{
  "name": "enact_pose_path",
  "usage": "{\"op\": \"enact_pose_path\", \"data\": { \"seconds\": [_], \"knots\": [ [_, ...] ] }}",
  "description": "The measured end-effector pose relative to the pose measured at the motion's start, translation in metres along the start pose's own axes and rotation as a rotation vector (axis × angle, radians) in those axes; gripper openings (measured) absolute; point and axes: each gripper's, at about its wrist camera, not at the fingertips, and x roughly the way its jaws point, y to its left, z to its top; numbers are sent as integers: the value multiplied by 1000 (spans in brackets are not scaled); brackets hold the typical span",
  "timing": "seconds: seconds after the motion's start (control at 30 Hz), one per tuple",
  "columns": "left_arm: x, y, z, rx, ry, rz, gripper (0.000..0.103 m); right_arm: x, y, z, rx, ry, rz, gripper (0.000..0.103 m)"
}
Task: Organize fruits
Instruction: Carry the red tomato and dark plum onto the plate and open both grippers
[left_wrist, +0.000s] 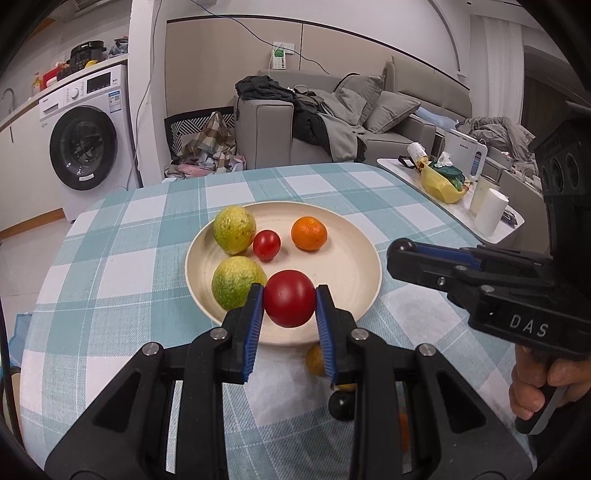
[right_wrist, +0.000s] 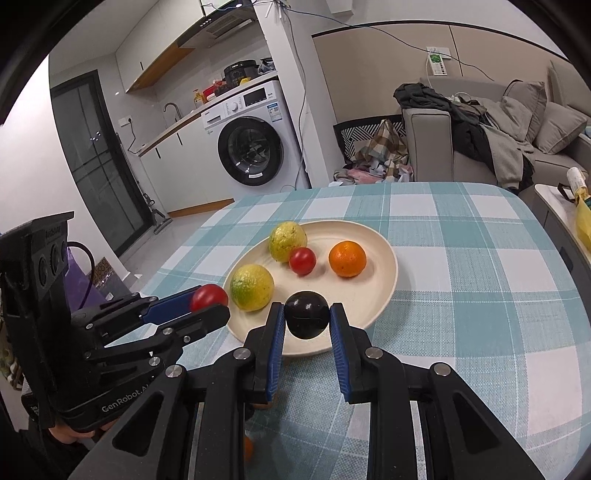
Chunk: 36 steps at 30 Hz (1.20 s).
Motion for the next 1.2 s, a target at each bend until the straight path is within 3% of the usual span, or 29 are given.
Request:
{"op": "enact_pose_path", "data": {
  "seconds": [0.33,1.2],
  "knots": [
    [21,-9,9,20,-8,4,25,9,-13,2,54,-23,-19,25],
    [53,-16,2,62,37,1,25,35,-20,-2,74,39,-25,26]
  ]
}}
